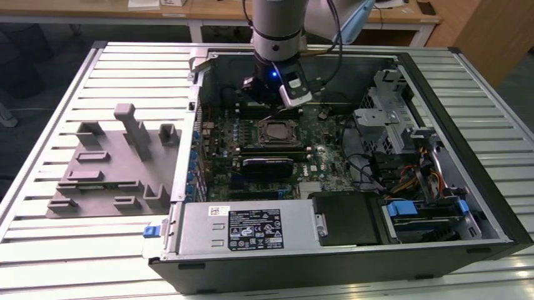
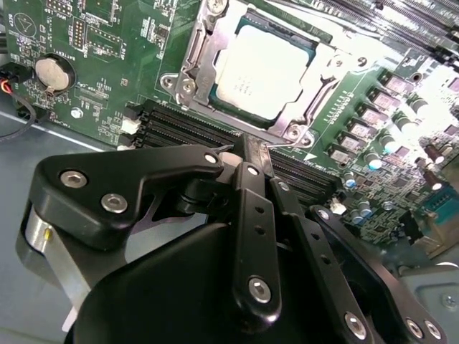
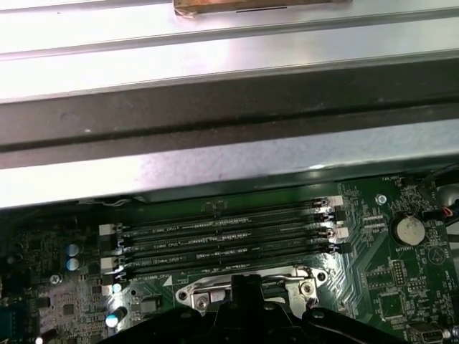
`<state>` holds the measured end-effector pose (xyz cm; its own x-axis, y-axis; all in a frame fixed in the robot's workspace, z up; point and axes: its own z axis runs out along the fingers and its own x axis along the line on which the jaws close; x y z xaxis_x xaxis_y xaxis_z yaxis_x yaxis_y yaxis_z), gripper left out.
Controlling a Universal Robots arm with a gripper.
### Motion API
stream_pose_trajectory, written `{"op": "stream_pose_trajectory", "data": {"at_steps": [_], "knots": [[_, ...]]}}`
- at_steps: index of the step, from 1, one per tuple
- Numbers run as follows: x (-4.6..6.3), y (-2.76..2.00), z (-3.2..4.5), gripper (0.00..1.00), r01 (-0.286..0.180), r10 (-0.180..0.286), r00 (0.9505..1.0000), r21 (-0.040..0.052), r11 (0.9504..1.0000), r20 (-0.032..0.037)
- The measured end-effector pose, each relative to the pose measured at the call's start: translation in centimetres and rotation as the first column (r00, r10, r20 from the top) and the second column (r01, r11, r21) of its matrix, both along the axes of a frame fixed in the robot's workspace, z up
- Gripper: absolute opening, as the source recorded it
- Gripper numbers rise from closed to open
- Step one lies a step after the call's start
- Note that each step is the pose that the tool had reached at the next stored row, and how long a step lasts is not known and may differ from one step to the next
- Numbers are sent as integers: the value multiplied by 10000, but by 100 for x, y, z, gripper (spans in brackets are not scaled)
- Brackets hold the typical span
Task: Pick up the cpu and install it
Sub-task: 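Install the first cpu locking lever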
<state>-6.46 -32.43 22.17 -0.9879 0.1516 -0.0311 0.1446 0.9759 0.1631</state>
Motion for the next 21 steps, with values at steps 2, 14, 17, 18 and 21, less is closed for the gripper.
{"op": "stream_pose_trajectory", "data": {"at_steps": [2,14,17,18,21], "knots": [[5,14,-5,11,8,-8,10000,0,10000,0],[73,71,-32,11,101,-101,9999,-15,9999,0],[91,75,-35,11,122,-122,9999,-29,9999,1],[95,75,-36,11,128,-128,9999,-34,9999,1],[102,77,-39,11,144,-144,9999,-39,9999,-1]]}}
